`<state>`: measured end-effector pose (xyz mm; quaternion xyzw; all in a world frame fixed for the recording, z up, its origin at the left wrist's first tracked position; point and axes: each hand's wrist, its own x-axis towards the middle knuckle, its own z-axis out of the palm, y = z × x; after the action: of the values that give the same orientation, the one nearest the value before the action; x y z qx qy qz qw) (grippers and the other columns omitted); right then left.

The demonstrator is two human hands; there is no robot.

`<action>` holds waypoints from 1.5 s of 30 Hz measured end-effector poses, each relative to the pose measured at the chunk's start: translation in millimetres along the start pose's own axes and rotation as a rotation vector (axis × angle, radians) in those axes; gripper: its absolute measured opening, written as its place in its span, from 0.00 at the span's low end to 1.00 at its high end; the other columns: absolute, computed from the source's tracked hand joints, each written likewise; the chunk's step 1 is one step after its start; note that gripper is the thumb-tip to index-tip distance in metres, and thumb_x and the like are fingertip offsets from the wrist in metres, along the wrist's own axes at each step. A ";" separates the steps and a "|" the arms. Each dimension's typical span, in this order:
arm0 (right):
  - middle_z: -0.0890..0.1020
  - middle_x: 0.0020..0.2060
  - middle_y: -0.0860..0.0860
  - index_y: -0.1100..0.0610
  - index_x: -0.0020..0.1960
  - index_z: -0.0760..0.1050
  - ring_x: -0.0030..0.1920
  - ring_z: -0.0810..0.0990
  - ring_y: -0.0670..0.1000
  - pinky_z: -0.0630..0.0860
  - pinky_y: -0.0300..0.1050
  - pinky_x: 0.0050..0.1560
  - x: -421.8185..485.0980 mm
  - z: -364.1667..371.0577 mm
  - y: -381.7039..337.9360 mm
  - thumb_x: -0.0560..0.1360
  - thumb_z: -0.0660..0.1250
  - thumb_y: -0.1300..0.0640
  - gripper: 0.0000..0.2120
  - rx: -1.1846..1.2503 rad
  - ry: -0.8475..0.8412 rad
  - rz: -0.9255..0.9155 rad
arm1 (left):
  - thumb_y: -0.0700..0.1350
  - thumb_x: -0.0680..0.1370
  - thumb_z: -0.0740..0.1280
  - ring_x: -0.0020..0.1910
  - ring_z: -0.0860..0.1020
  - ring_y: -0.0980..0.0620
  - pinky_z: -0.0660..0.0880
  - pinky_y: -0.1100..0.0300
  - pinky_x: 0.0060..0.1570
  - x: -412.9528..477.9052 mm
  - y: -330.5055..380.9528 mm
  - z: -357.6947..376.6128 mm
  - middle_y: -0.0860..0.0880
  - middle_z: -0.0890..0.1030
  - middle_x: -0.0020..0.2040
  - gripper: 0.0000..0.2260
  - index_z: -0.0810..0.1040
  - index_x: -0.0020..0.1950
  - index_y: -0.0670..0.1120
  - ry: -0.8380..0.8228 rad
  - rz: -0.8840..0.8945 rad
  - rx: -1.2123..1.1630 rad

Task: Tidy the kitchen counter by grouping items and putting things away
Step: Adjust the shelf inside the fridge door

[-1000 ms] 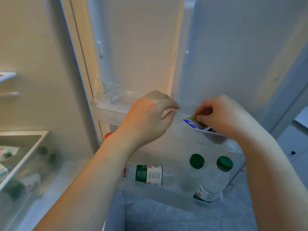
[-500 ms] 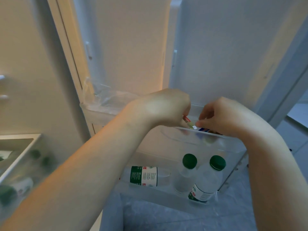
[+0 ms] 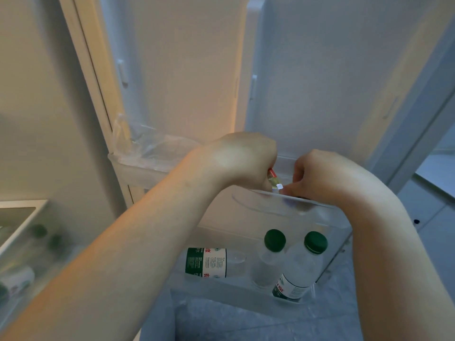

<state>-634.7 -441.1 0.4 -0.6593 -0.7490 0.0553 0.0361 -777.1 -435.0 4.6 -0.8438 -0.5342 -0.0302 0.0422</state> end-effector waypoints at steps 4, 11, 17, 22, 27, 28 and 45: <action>0.81 0.38 0.54 0.59 0.42 0.78 0.41 0.79 0.54 0.71 0.43 0.35 -0.9 -1.0 -0.2 0.69 0.71 0.43 0.18 -0.040 -0.012 0.014 | 0.52 0.72 0.68 0.43 0.77 0.45 0.74 0.56 0.40 -4.2 -3.1 1.5 0.47 0.81 0.44 0.13 0.81 0.50 0.45 0.038 0.007 -0.040; 0.81 0.39 0.50 0.55 0.45 0.78 0.35 0.81 0.50 0.78 0.42 0.37 -3.2 -11.2 5.4 0.66 0.76 0.48 0.14 0.096 -0.080 -0.032 | 0.54 0.72 0.70 0.44 0.77 0.47 0.75 0.55 0.42 -10.1 -6.4 3.8 0.49 0.81 0.43 0.14 0.81 0.52 0.48 0.075 0.012 -0.117; 0.80 0.42 0.50 0.54 0.50 0.79 0.40 0.79 0.51 0.73 0.41 0.37 2.4 -7.2 2.6 0.65 0.78 0.53 0.17 0.157 0.005 -0.051 | 0.54 0.71 0.71 0.41 0.74 0.48 0.72 0.57 0.39 -13.4 -6.8 5.5 0.51 0.78 0.40 0.13 0.80 0.51 0.48 0.136 0.014 -0.170; 0.77 0.36 0.45 0.55 0.51 0.82 0.40 0.76 0.47 0.69 0.39 0.39 1.9 -5.8 1.9 0.66 0.78 0.54 0.16 0.233 0.085 -0.059 | 0.53 0.72 0.70 0.45 0.74 0.52 0.73 0.55 0.45 -25.2 -11.5 5.0 0.53 0.80 0.45 0.10 0.79 0.51 0.51 0.208 0.035 -0.246; 0.80 0.34 0.50 0.56 0.43 0.84 0.32 0.75 0.46 0.67 0.38 0.29 0.9 -5.7 -7.7 0.67 0.76 0.58 0.05 0.312 0.217 -0.081 | 0.51 0.70 0.70 0.45 0.76 0.54 0.74 0.53 0.47 -36.9 -19.5 -3.7 0.54 0.81 0.44 0.10 0.80 0.50 0.52 0.252 0.016 -0.363; 0.81 0.34 0.50 0.55 0.42 0.83 0.32 0.75 0.47 0.67 0.39 0.28 1.0 -5.5 -11.8 0.68 0.75 0.58 0.03 0.338 0.242 -0.088 | 0.50 0.70 0.71 0.46 0.76 0.55 0.75 0.54 0.48 -40.2 -22.5 -4.8 0.54 0.81 0.46 0.12 0.80 0.53 0.53 0.267 -0.001 -0.388; 0.76 0.41 0.49 0.52 0.49 0.72 0.42 0.74 0.54 0.69 0.47 0.37 -4.5 8.7 -85.1 0.77 0.63 0.57 0.02 0.565 0.447 -0.295 | 0.41 0.66 0.75 0.44 0.80 0.53 0.76 0.62 0.47 -77.4 -66.7 1.3 0.56 0.78 0.51 0.21 0.75 0.55 0.55 0.464 -0.242 -0.772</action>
<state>-719.0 -456.5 2.9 -0.5043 -0.7647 0.1086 0.3861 -870.4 -476.0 -1.5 -0.7003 -0.5547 -0.4197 -0.1605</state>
